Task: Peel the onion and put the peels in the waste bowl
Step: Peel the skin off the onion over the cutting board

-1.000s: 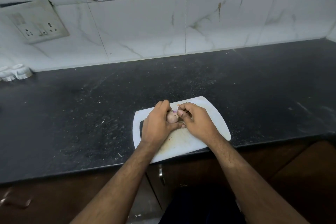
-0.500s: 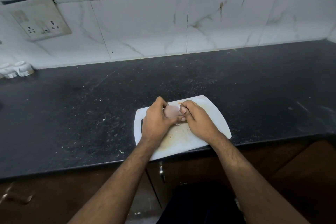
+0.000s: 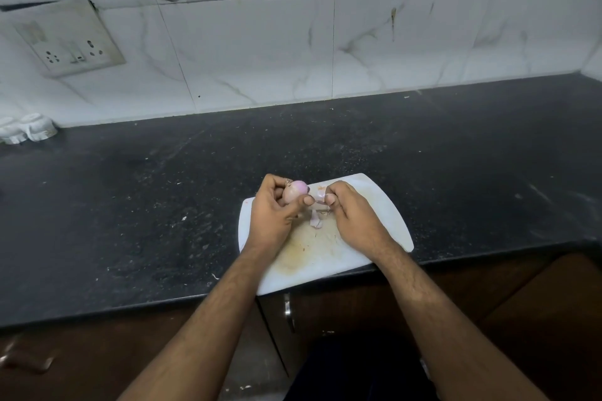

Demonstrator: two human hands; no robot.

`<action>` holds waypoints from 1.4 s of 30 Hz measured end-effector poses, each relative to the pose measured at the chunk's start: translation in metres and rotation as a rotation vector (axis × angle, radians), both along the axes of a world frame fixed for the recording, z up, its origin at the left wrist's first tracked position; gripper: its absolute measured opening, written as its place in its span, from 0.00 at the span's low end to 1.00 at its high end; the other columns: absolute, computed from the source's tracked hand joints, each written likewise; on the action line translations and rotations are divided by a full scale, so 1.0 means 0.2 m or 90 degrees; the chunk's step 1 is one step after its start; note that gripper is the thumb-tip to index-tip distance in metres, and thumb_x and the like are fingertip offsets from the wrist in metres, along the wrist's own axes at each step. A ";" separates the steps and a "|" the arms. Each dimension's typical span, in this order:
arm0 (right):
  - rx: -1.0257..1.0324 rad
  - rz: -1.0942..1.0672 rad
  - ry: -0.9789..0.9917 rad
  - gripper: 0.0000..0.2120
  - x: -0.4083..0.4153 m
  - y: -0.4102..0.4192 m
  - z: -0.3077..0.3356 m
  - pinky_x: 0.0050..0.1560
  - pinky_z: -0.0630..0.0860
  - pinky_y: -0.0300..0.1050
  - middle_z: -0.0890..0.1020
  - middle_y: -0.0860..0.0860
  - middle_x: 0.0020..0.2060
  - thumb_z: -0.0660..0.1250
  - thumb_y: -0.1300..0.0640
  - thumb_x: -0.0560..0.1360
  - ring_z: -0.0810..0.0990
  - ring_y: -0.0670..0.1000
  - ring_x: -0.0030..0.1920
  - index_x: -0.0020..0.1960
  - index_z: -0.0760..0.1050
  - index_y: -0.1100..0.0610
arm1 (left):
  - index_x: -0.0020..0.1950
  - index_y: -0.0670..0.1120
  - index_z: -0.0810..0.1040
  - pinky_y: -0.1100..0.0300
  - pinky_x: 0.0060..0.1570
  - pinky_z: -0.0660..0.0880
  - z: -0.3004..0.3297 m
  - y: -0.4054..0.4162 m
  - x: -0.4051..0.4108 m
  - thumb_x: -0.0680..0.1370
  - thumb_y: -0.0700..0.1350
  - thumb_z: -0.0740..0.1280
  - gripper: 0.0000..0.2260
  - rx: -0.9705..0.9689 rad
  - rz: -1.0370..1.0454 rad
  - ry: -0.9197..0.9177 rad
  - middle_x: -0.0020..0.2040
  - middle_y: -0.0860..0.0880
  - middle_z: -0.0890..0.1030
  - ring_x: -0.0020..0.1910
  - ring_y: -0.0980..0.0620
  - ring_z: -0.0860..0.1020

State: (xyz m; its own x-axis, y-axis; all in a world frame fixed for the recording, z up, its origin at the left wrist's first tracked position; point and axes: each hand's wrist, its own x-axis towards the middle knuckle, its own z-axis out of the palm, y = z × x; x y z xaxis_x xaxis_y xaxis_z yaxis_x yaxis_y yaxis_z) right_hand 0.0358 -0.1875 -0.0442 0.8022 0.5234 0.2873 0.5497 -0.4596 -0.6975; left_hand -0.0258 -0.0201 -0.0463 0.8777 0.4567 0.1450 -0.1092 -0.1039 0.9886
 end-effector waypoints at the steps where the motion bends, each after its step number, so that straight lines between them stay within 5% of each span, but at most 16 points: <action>1: -0.005 -0.004 -0.002 0.07 0.00 0.00 0.00 0.43 0.69 0.36 0.76 0.48 0.46 0.57 0.59 0.85 0.75 0.47 0.46 0.50 0.70 0.53 | 0.56 0.43 0.73 0.63 0.29 0.77 0.01 0.00 0.00 0.71 0.50 0.80 0.23 -0.027 -0.008 -0.016 0.55 0.39 0.86 0.42 0.49 0.83; 5: -0.020 -0.031 0.010 0.06 0.01 0.01 0.00 0.44 0.68 0.32 0.77 0.46 0.48 0.58 0.60 0.85 0.75 0.43 0.47 0.51 0.70 0.52 | 0.61 0.42 0.71 0.58 0.28 0.78 0.01 0.02 0.00 0.75 0.50 0.78 0.23 -0.070 0.001 -0.049 0.56 0.41 0.86 0.41 0.48 0.85; 9: 0.011 -0.029 0.050 0.04 -0.01 0.01 0.01 0.45 0.71 0.29 0.81 0.43 0.48 0.66 0.58 0.83 0.79 0.39 0.48 0.55 0.78 0.51 | 0.57 0.55 0.73 0.50 0.36 0.78 -0.05 0.02 0.02 0.72 0.49 0.82 0.21 0.083 -0.027 -0.005 0.54 0.46 0.83 0.41 0.48 0.81; 13: 0.046 -0.029 0.086 0.06 -0.02 0.01 0.01 0.46 0.74 0.30 0.84 0.41 0.45 0.67 0.57 0.82 0.81 0.37 0.45 0.57 0.80 0.50 | 0.54 0.49 0.75 0.61 0.45 0.78 -0.05 0.01 0.01 0.72 0.43 0.83 0.20 0.166 -0.028 0.003 0.47 0.55 0.81 0.44 0.61 0.80; 16: 0.109 -0.039 0.072 0.09 -0.02 0.00 0.01 0.52 0.81 0.39 0.85 0.44 0.48 0.62 0.60 0.84 0.83 0.39 0.49 0.58 0.80 0.53 | 0.50 0.47 0.73 0.70 0.41 0.74 -0.02 -0.02 0.00 0.69 0.41 0.86 0.23 0.226 -0.033 0.032 0.44 0.54 0.82 0.41 0.66 0.79; 22: 0.114 0.020 0.028 0.12 -0.02 0.00 0.01 0.49 0.80 0.37 0.79 0.42 0.51 0.68 0.57 0.82 0.81 0.45 0.51 0.64 0.82 0.52 | 0.44 0.56 0.64 0.68 0.37 0.71 0.00 -0.07 -0.01 0.73 0.45 0.82 0.25 0.379 -0.027 0.055 0.40 0.55 0.76 0.37 0.59 0.73; 28: 0.144 -0.012 0.035 0.09 -0.03 -0.01 0.02 0.53 0.80 0.39 0.82 0.39 0.49 0.72 0.54 0.79 0.82 0.41 0.53 0.59 0.85 0.50 | 0.49 0.51 0.70 0.70 0.42 0.71 -0.01 -0.06 -0.02 0.70 0.48 0.84 0.23 0.373 -0.065 0.040 0.47 0.52 0.78 0.42 0.62 0.74; 34: 0.149 -0.079 0.050 0.06 -0.02 -0.01 0.01 0.47 0.77 0.32 0.83 0.41 0.46 0.74 0.58 0.77 0.81 0.40 0.48 0.52 0.87 0.51 | 0.64 0.46 0.81 0.74 0.50 0.71 -0.04 -0.02 0.01 0.71 0.50 0.84 0.25 0.405 -0.085 0.017 0.57 0.54 0.78 0.54 0.64 0.77; 42: 0.167 -0.071 0.053 0.04 -0.02 -0.01 0.02 0.47 0.77 0.33 0.83 0.43 0.44 0.76 0.60 0.75 0.81 0.42 0.46 0.48 0.84 0.53 | 0.62 0.46 0.81 0.75 0.50 0.70 -0.03 -0.02 0.01 0.71 0.50 0.84 0.24 0.417 -0.086 0.012 0.56 0.52 0.79 0.54 0.62 0.77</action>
State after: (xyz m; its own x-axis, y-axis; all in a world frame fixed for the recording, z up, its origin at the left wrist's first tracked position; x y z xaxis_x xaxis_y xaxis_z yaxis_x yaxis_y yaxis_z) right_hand 0.0323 -0.1899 -0.0407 0.8774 0.3469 0.3315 0.4415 -0.3128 -0.8410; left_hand -0.0235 -0.0250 -0.0530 0.9259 0.1663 0.3391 -0.1464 -0.6697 0.7281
